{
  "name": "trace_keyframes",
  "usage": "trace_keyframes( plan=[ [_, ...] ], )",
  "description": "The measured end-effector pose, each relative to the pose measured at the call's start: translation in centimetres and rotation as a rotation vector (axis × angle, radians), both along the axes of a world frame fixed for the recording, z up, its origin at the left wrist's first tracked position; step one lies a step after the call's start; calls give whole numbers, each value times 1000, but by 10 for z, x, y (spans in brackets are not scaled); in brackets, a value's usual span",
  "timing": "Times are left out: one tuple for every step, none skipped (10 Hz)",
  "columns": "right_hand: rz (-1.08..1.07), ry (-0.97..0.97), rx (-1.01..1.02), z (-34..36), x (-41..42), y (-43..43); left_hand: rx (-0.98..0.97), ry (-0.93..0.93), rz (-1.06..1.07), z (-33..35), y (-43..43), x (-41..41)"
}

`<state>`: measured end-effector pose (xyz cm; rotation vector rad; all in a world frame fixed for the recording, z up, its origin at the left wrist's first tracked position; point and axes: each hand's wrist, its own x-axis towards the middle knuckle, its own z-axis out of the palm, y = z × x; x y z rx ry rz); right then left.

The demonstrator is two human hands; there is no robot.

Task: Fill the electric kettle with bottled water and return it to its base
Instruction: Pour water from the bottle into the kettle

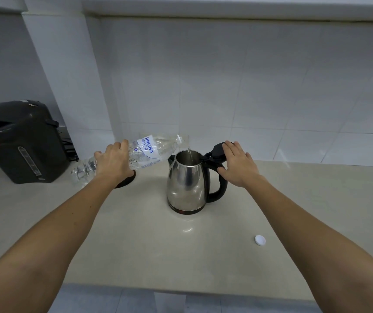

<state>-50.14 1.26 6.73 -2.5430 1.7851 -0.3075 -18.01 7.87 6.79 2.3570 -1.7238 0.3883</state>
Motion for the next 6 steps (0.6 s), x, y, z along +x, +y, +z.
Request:
trace_keyframes(
  plan=[
    [2,1,-1,0,1,-1,-3,1,-1,0,0,1],
    [2,7,2,0,1,-1,-2,-7,-1,-1,1,2],
    [5,5,1,0,0,-1,3,-19,0,0,1,3],
    [7,4,-5,0,0,-2,-1,-24,-4,2,1,3],
    [6,11,-2,0,0,-1,-2,-20,-5,2,2,3],
    [7,12,-2,0,0,-1,-2,-17,-3,2,3,3]
  ],
)
